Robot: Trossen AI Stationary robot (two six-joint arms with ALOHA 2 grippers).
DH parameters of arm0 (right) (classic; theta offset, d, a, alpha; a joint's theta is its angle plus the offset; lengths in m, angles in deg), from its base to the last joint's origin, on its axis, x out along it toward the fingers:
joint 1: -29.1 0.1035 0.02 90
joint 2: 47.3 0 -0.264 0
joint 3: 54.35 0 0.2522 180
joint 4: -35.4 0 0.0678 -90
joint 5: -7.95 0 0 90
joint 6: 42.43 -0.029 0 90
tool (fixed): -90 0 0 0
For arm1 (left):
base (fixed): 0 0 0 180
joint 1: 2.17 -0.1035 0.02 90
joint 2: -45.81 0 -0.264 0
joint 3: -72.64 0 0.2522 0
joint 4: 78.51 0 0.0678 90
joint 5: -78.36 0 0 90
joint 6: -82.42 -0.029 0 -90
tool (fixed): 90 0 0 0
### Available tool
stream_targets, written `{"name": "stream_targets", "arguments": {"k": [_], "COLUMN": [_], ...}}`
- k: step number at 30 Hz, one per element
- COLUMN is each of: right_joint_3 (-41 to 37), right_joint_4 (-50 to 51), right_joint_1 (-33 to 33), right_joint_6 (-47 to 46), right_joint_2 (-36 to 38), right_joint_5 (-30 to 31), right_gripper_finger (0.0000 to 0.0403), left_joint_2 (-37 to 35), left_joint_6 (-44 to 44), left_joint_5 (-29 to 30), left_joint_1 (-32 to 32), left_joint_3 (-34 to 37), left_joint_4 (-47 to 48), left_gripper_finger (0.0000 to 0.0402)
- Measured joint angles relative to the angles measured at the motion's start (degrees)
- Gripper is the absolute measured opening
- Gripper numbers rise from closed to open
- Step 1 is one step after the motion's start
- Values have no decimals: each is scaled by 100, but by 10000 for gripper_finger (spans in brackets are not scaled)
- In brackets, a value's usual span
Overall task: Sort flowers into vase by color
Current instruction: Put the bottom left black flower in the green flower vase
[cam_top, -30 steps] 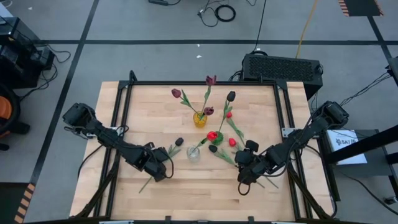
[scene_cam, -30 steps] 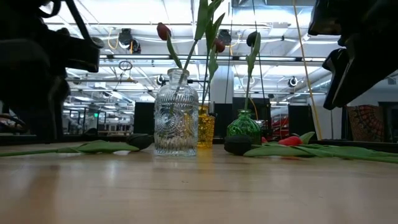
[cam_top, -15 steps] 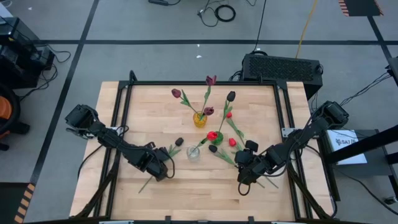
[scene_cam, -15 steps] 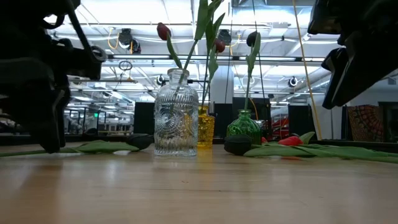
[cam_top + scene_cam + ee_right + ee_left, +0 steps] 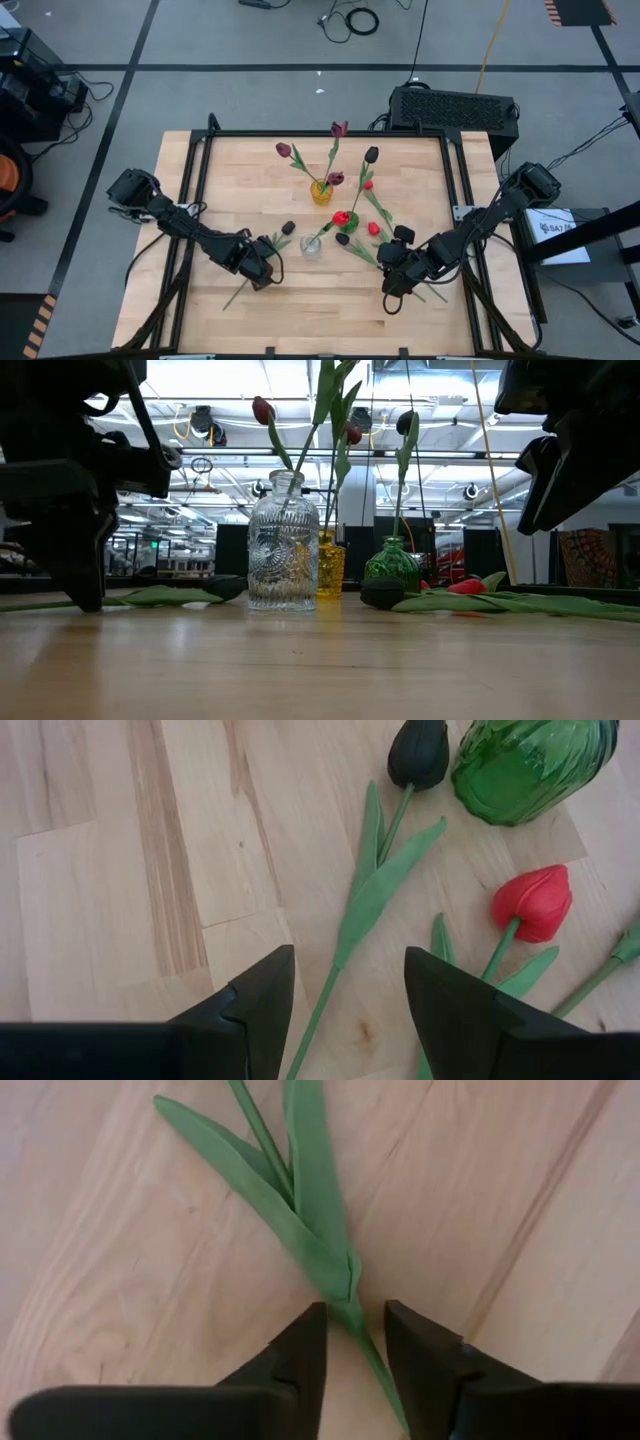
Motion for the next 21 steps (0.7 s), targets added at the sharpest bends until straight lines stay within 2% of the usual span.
{"name": "stream_targets", "arguments": {"k": [8,15,21], "right_joint_3": [0,0,0], "right_joint_4": [-7,-7,-9], "right_joint_1": [0,0,0], "right_joint_6": [46,48,92], "right_joint_2": [0,0,0], "right_joint_5": [0,0,2], "right_gripper_finger": [183,183,183], "left_joint_2": [-6,-250,-1068], "left_joint_6": [-113,-259,-43], "left_joint_5": [-25,-48,233], "left_joint_1": [-46,-131,-119], "left_joint_3": [3,24,-95], "left_joint_4": [-112,169,1156], "left_gripper_finger": [11,13,5]}}
